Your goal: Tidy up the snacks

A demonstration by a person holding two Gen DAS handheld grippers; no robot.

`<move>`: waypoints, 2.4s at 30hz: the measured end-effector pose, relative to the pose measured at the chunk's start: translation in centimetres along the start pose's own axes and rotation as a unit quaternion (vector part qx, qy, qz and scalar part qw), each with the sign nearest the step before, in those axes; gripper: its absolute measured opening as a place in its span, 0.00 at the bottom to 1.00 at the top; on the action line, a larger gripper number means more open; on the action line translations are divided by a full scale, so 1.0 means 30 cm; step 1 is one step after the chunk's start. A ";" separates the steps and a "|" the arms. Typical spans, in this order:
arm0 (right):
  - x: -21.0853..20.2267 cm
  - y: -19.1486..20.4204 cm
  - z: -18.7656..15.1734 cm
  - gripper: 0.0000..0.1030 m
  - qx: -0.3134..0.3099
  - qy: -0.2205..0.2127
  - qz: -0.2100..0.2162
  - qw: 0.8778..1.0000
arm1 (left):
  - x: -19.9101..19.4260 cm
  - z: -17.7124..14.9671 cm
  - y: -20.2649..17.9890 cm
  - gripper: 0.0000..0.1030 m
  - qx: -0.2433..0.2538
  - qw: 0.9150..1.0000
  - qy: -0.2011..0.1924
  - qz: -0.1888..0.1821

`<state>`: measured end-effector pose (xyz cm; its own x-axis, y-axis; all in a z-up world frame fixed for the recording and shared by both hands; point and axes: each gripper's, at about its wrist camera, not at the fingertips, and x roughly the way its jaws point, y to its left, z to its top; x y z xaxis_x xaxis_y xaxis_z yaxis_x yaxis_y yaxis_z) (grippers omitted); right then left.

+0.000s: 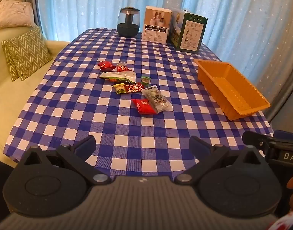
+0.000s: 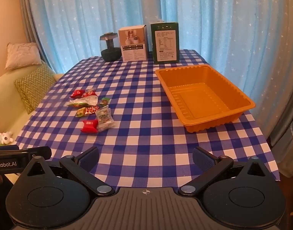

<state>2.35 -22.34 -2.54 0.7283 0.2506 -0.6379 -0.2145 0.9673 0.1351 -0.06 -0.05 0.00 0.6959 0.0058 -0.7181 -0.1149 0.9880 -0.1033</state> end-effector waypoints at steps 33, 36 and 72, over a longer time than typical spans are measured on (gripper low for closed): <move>0.008 0.002 -0.002 1.00 -0.007 -0.001 -0.003 1.000 | -0.003 0.004 -0.001 1.00 0.001 1.000 -0.012 -0.008; 0.006 -0.001 -0.005 1.00 -0.007 -0.001 -0.003 1.000 | -0.003 0.003 -0.002 1.00 0.001 1.000 -0.012 -0.008; 0.000 -0.005 0.007 1.00 -0.006 -0.002 -0.005 1.000 | -0.002 0.007 -0.012 1.00 0.003 1.000 -0.012 -0.009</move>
<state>2.52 -22.46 -2.42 0.7333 0.2419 -0.6354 -0.2158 0.9690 0.1199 0.10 -0.38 0.23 0.7144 -0.0088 -0.6996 -0.0978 0.9889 -0.1123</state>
